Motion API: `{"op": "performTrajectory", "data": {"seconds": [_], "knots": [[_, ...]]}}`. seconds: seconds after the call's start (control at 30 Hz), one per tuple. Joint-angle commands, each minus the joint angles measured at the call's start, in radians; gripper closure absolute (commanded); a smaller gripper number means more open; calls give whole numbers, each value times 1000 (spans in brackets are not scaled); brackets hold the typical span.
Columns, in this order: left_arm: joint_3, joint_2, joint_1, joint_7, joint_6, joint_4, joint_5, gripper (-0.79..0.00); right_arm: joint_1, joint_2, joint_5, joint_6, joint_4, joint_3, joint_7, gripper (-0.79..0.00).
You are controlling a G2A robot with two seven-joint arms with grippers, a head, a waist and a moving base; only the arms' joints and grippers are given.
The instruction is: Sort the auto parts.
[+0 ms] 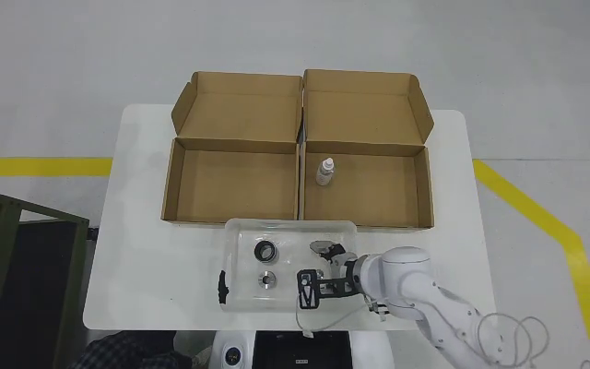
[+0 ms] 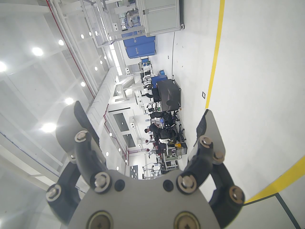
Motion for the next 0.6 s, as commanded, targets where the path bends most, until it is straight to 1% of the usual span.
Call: {"op": "performTrajectory", "data": {"seconds": [0.0,0.1,0.2,0.23,0.27,0.37,0.53,0.57], "knots": [[0,0,0,0,0,0,0,-785,7,-1,-6,-6,6,-11,10,-619],[0,0,0,0,0,0,0,-785,17,-3,-1,-5,13,-25,14,-606],[0,0,0,0,0,0,0,-785,24,-4,1,-8,20,-37,26,-539],[0,0,0,0,0,0,0,-785,26,-5,4,-7,23,-39,28,-416],[0,0,0,0,0,0,0,-785,28,-5,8,-6,25,-42,30,-388],[0,0,0,0,0,0,0,-785,34,-6,15,-6,31,-50,34,-339],[0,0,0,0,0,0,0,-785,45,-6,24,-4,40,-63,36,-289],[0,0,0,0,0,0,0,-785,47,-6,27,-3,42,-65,37,-256]]}}
